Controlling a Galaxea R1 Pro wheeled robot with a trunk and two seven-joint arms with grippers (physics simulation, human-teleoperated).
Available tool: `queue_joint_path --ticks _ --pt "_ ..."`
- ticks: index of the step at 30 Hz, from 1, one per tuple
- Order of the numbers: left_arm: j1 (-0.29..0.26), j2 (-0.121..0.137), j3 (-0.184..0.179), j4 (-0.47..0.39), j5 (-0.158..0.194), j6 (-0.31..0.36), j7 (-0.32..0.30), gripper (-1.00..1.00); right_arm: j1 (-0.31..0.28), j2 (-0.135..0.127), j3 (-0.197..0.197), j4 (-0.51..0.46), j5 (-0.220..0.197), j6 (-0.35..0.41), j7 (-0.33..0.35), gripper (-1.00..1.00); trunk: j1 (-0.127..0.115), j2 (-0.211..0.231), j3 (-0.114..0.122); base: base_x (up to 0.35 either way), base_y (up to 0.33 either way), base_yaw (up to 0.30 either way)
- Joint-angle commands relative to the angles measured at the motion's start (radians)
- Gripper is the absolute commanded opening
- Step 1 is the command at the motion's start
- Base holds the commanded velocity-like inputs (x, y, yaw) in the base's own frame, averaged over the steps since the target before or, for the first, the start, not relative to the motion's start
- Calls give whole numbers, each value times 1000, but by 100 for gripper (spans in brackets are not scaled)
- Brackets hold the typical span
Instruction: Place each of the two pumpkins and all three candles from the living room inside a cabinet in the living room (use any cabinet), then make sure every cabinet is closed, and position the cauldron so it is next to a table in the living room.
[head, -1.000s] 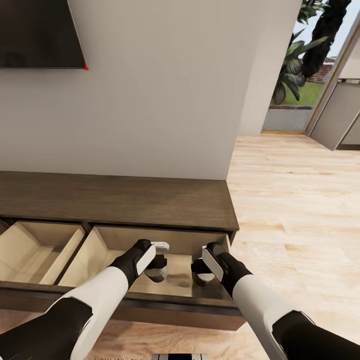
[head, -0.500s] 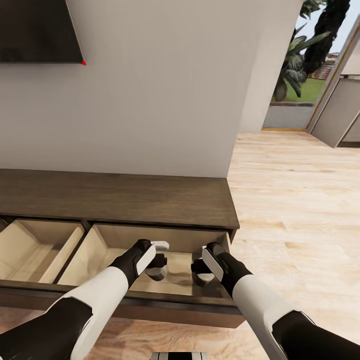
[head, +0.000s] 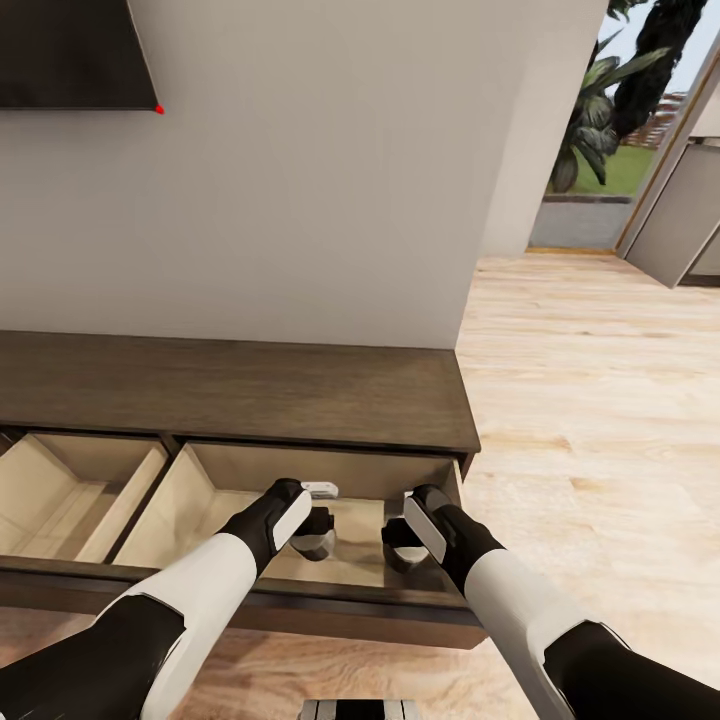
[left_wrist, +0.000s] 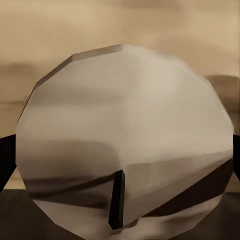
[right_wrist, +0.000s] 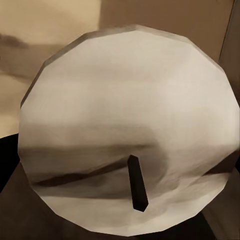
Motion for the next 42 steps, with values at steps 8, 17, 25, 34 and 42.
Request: queue_joint_path --ticks 8,17,25,34,42 --pt "0 0 -4 -1 9 3 8 -100 -1 -1 7 -1 -10 3 -10 -100 0 0 -1 0 0 0" --pt "0 0 -5 -1 9 3 8 -100 -1 -1 7 -1 -10 3 -10 -100 2 -2 -20 0 0 0" --pt "0 0 -5 -1 9 3 8 -100 -1 -1 7 -1 -10 1 -10 -100 2 -2 -20 0 0 0" --pt "0 0 -6 -1 9 3 9 -100 -1 -1 7 -1 -10 1 -10 -100 2 -2 -20 0 0 0" --pt "0 0 -5 -1 9 3 9 -100 -1 -1 7 -1 -10 1 -10 -100 2 -2 -20 147 0 0"
